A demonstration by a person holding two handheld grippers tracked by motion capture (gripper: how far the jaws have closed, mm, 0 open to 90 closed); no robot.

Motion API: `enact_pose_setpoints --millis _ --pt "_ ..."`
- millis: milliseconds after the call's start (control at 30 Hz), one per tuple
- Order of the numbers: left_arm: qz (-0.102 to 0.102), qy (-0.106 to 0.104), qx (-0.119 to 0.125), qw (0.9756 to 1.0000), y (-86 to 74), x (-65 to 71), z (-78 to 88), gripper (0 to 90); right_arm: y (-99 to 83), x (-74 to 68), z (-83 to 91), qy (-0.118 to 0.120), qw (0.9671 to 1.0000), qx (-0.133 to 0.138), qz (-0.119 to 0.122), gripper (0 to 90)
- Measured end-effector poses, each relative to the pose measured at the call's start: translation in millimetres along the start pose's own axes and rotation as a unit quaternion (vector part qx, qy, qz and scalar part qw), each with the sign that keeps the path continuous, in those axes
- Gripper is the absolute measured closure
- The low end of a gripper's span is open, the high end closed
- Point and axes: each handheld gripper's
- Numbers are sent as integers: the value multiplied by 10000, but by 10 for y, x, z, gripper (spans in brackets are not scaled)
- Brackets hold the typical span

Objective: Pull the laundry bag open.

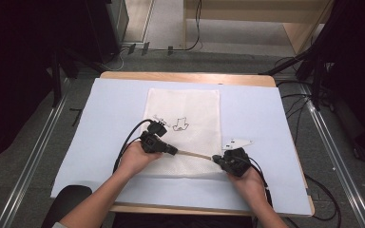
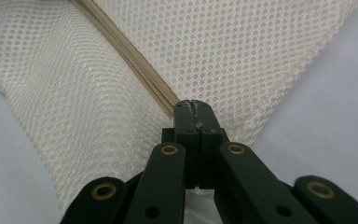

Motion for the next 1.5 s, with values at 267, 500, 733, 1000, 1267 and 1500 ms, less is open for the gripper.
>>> enact_pose_setpoints --millis 267,500,733,1000,1267,1500 --pt "17 23 -20 10000 -20 -16 19 889 -1 2 0 8 10000 3 -6 900" --pt "44 91 -26 9999 -43 -32 46 890 -3 0 -1 2 10000 18 -4 900" --pt "141 74 16 9999 -83 -61 78 890 -4 4 -1 15 10000 15 -13 900" --pt "171 68 35 9998 -105 -95 115 890 -5 6 -1 19 10000 24 -21 900" --pt "216 90 45 9997 -140 -119 162 890 -7 7 -2 24 10000 34 -24 900" --pt "199 119 14 9997 -159 -121 174 890 -8 2 -2 7 10000 39 -18 900"
Point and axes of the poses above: each handheld gripper's, and its own axes: z roughly backward along the jaws, y roughly out of its top, x roughly to its right, and after that the axes turned 6 degrees about -z, right-handed
